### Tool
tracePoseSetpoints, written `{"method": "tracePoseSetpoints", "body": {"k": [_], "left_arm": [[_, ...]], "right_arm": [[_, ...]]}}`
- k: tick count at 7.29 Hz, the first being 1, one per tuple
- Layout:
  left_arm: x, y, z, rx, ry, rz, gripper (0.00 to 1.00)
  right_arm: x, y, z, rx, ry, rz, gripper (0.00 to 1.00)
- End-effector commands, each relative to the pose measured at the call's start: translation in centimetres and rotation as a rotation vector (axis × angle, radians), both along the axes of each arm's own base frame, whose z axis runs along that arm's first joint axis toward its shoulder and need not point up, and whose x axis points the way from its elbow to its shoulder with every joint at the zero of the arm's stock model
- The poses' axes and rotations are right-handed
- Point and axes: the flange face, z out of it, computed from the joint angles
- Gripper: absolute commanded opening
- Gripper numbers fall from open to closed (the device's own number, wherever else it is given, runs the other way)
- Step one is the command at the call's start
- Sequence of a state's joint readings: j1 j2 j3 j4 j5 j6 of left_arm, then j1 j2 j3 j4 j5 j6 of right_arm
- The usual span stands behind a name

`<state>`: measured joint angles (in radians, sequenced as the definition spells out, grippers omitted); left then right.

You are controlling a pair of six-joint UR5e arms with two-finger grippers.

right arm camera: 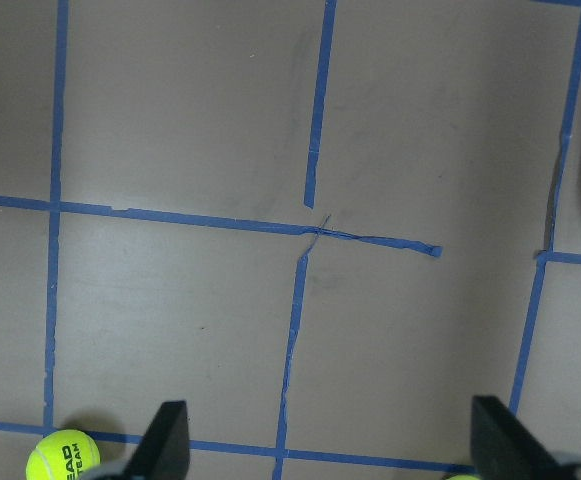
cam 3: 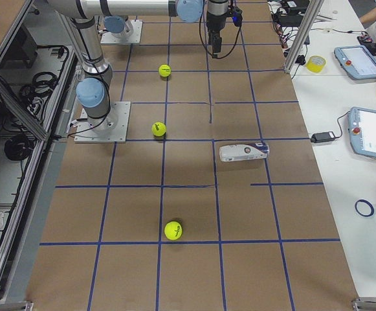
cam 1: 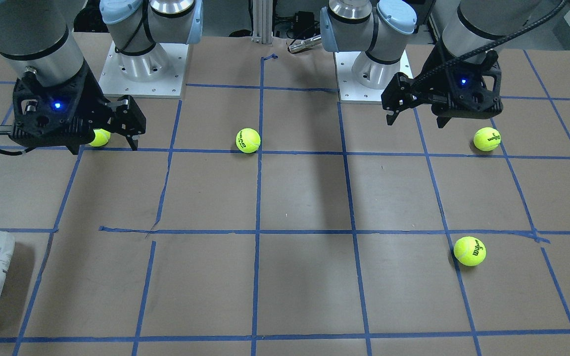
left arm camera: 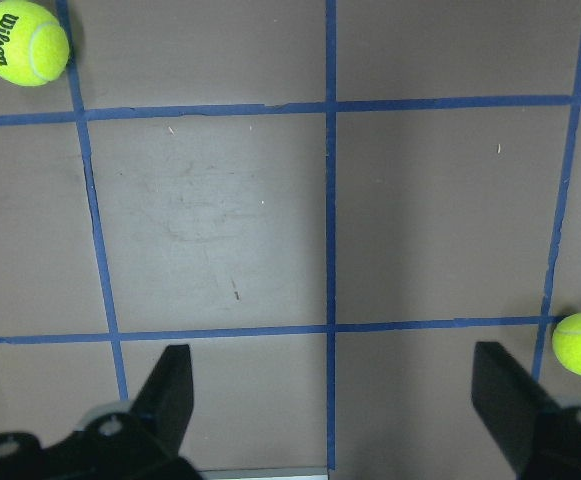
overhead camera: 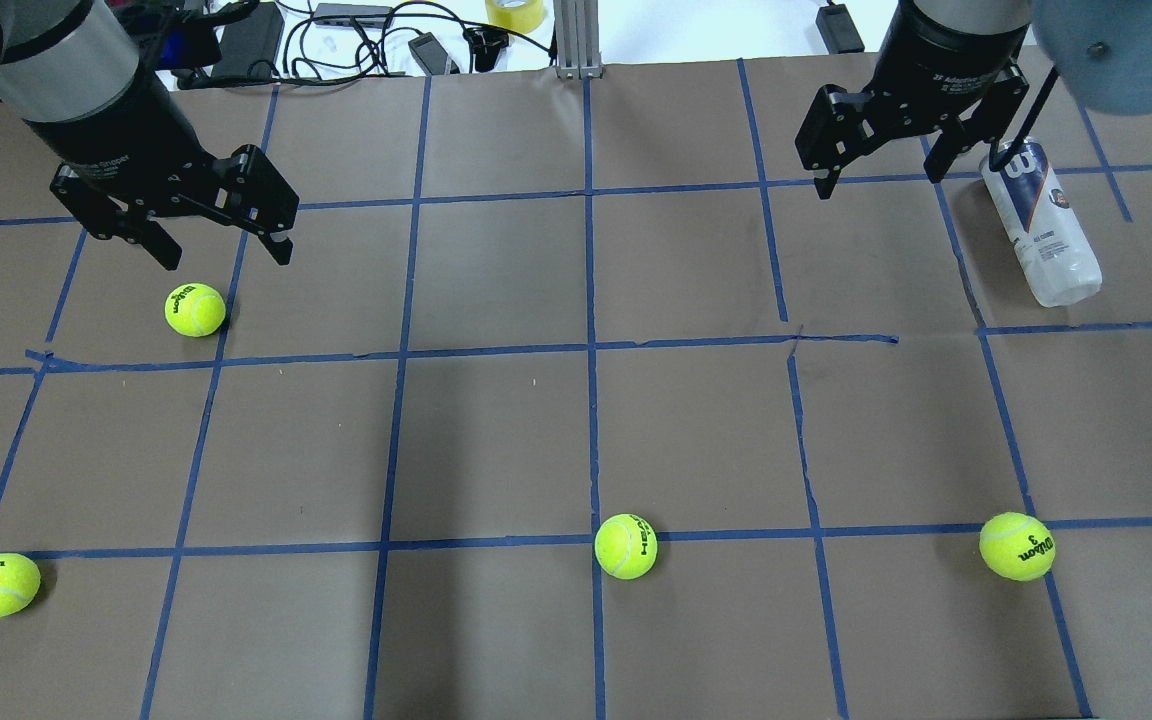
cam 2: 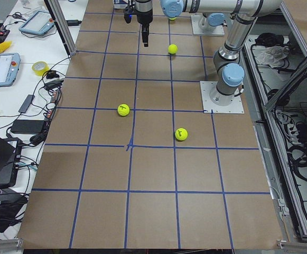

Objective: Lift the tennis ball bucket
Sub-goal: 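Move the right gripper down over the upright white tennis ball can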

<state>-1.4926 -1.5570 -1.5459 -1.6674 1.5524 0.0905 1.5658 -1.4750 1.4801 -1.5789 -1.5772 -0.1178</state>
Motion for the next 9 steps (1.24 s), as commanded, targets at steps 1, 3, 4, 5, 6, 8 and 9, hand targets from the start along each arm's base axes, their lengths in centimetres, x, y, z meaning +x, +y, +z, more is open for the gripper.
{"method": "tracePoseSetpoints", "body": {"k": [1,3,4,5,6,8,9], "left_arm": [[0.0,0.0,-0.1,0.003,0.0,0.0,1.0],[0.5,0.1,-0.1,0.006,-0.049,-0.003,1.0],[0.5,0.1,-0.1,0.006,-0.049,-0.003,1.0],[0.5,0.0,-0.1,0.004,-0.049,-0.003,1.0],[0.5,0.0,-0.1,0.004,-0.049,-0.003,1.0],[0.4,0.0,-0.1,0.006,-0.049,-0.004,1.0],[0.5,0.0,-0.1,0.006,-0.049,-0.003,1.0]], "right_arm": [[0.1,0.0,-1.0,0.018,0.003,0.016,1.0],[-0.5,-0.9,-2.2,0.013,0.004,0.021,1.0],[-3.4,-4.0,-3.7,0.01,0.024,-0.025,1.0],[-7.4,-6.5,-3.9,0.002,0.018,-0.092,1.0],[-10.3,-10.4,-4.1,-0.043,0.041,-0.107,1.0],[-17.2,-17.5,-7.1,-0.057,0.116,-0.149,0.98],[-19.5,-19.9,-9.8,-0.088,0.126,-0.093,0.97]]}}
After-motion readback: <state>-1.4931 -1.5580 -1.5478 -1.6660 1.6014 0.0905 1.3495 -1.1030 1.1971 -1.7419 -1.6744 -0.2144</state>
